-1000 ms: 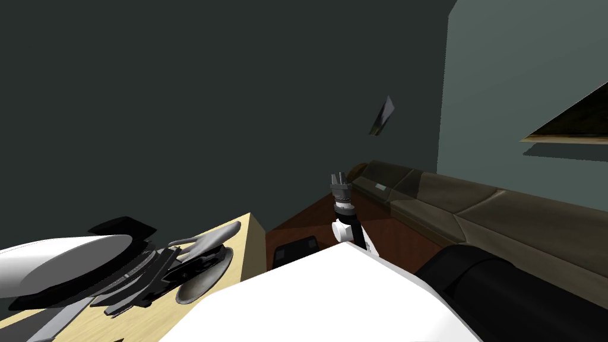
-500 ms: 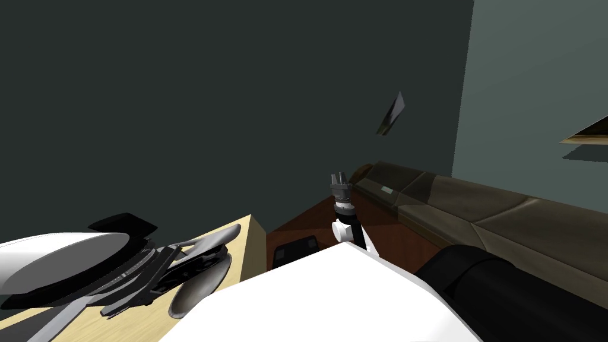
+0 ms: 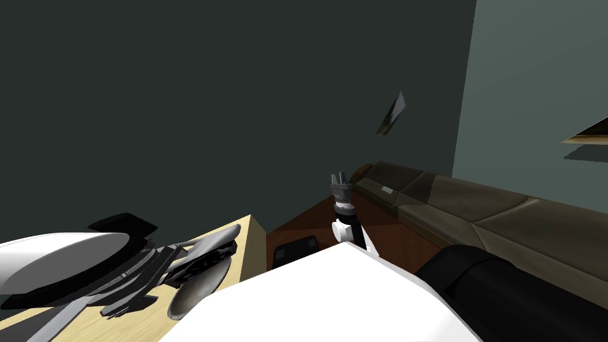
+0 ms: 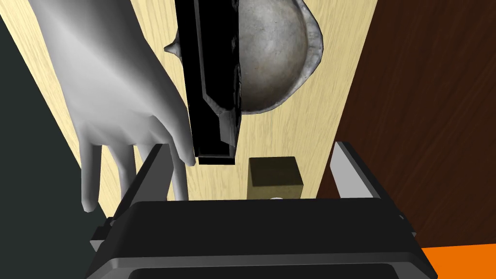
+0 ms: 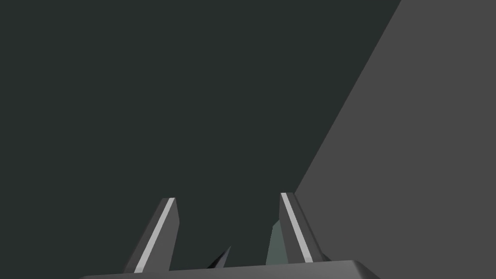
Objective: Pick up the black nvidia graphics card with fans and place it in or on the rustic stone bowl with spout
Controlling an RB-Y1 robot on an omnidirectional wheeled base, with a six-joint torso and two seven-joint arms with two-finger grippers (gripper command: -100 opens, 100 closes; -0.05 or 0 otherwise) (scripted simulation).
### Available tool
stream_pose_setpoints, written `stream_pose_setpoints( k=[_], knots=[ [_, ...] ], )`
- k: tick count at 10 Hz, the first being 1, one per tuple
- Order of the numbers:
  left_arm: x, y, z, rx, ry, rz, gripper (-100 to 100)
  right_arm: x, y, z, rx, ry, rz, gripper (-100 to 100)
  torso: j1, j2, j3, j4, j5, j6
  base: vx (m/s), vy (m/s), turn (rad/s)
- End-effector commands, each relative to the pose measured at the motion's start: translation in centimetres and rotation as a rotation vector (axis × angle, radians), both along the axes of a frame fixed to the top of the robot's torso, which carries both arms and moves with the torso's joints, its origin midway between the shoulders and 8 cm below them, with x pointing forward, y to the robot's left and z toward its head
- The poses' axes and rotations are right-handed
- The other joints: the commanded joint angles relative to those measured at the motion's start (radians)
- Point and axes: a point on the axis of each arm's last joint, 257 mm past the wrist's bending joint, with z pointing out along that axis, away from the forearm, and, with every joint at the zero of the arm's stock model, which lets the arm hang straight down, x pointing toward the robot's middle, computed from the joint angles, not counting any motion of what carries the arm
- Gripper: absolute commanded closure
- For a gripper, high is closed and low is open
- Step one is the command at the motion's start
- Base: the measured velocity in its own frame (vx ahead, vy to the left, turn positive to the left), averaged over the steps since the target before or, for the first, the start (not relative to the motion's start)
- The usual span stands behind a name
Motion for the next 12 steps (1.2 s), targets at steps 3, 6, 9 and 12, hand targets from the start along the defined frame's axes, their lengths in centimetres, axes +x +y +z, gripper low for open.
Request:
stream_pose_setpoints(
  k=[3,6,9,12],
  knots=[
    [0.9,-2.0,3.3,-0.012,0.004,-0.025,-100,0.0,0.0,0.0,0.000,0.000,0.000,0,0.003,-0.001,-0.001,0.000,0.001,0.000,0.020,0.048,0.084],
    [1.0,-2.6,4.4,-0.014,0.006,-0.036,-100,0.0,0.0,0.0,0.000,0.000,0.000,0,0.000,-0.001,-0.001,0.000,0.000,0.000,0.015,0.004,0.045],
    [1.0,-2.6,4.4,-0.014,0.007,-0.036,0,0.0,0.0,0.0,0.000,0.000,0.000,0,0.000,0.000,0.000,0.000,0.000,0.000,0.000,0.000,0.000],
    [1.0,-2.6,4.4,-0.014,0.007,-0.036,0,0.0,0.0,0.0,0.000,0.000,0.000,0,0.000,0.000,0.000,0.000,0.000,0.000,0.000,0.000,0.000]
  ],
)
